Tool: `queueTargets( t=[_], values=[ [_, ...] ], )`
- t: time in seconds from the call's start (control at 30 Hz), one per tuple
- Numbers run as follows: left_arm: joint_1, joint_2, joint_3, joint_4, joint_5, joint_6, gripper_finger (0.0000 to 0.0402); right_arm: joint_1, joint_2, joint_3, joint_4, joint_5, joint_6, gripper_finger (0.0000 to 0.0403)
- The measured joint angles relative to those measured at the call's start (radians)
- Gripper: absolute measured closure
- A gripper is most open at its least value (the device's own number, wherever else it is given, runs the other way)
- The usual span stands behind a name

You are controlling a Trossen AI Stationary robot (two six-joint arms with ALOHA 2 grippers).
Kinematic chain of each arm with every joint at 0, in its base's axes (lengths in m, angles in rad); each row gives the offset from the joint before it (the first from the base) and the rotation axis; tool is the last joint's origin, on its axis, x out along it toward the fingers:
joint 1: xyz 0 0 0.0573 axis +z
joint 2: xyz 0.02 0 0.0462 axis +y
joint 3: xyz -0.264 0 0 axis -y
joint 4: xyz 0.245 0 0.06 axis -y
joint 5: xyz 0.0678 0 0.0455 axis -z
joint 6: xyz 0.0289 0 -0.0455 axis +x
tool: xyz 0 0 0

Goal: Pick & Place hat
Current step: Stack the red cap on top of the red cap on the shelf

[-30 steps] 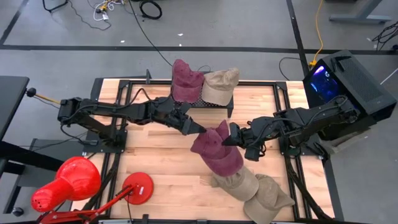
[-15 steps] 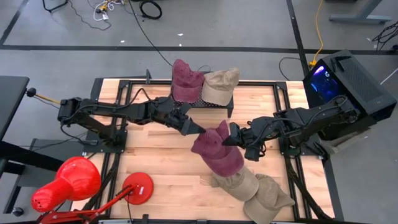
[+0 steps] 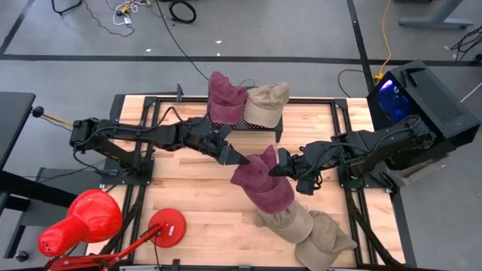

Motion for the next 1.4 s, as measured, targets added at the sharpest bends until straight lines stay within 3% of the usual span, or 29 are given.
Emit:
queueTargets(
  t=[0.27, 0.73, 0.93, 1.23, 1.4],
  values=[
    [-0.022, 0.000, 0.000, 0.049, 0.021, -0.004, 0.0129, 0.000, 0.000, 0.000, 0.000, 0.002, -0.004, 0.0403],
    [-0.058, 0.008, -0.001, 0.074, 0.016, 0.002, 0.0173, 0.000, 0.000, 0.000, 0.013, 0.001, -0.006, 0.0403],
    [-0.058, 0.009, -0.001, 0.076, 0.000, 0.019, 0.0238, 0.000, 0.000, 0.000, 0.013, 0.002, -0.004, 0.0403],
    [-0.058, 0.009, -0.001, 0.075, 0.000, 0.061, 0.0380, 0.000, 0.000, 0.000, 0.013, 0.001, 0.004, 0.0403],
    [-0.058, 0.009, -0.001, 0.075, -0.003, 0.091, 0.0391, 0.000, 0.000, 0.000, 0.013, 0.001, 0.005, 0.0403]
  ],
)
